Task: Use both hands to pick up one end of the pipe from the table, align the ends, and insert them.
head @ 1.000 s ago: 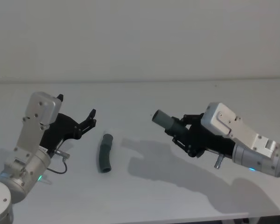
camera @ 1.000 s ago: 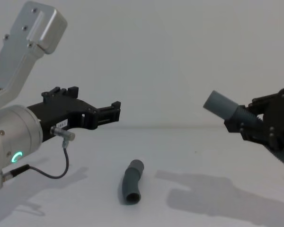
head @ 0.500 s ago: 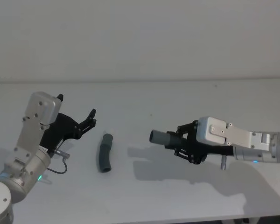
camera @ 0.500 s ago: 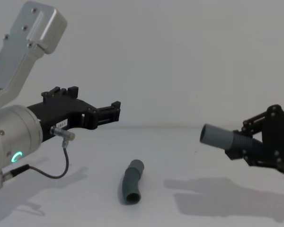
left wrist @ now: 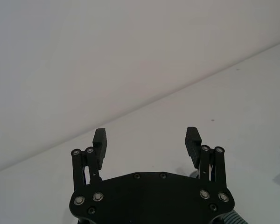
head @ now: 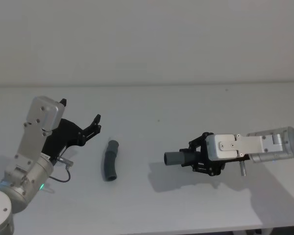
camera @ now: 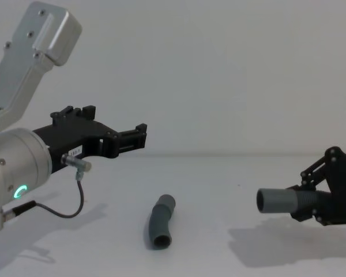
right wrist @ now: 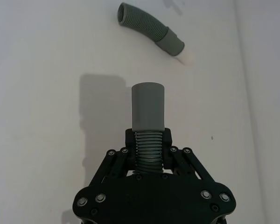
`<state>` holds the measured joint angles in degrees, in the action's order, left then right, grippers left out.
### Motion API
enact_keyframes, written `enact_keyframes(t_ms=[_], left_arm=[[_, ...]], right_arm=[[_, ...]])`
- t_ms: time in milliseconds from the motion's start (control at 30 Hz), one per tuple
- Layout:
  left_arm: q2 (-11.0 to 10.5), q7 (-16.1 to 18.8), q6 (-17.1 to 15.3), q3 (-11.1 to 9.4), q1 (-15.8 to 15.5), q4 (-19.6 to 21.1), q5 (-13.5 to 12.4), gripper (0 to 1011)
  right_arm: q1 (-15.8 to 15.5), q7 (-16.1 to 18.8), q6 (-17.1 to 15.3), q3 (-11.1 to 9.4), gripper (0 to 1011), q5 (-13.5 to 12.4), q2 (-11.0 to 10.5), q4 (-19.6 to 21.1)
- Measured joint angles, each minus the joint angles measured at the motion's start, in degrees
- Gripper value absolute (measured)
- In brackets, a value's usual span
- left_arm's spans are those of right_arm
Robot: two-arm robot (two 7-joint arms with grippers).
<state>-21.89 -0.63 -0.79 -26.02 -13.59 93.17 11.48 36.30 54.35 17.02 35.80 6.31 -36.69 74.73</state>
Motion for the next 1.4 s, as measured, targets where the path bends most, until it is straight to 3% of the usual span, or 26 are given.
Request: enact_keyframes(t_ms=[433,1400], left_arm=[[0.0,0.0,0.0,0.0,0.0,0.0,0.0,1002],[0.14,0.0,0.0,0.12,-0.01,0.02,0.03,1001]], right_arm=[[3.04,2.74,2.29,1.44,272,0.41,-0.71,-1.12],[4.54,1.31,2.36,2.58,272,0.49,-0.23,-1.99]])
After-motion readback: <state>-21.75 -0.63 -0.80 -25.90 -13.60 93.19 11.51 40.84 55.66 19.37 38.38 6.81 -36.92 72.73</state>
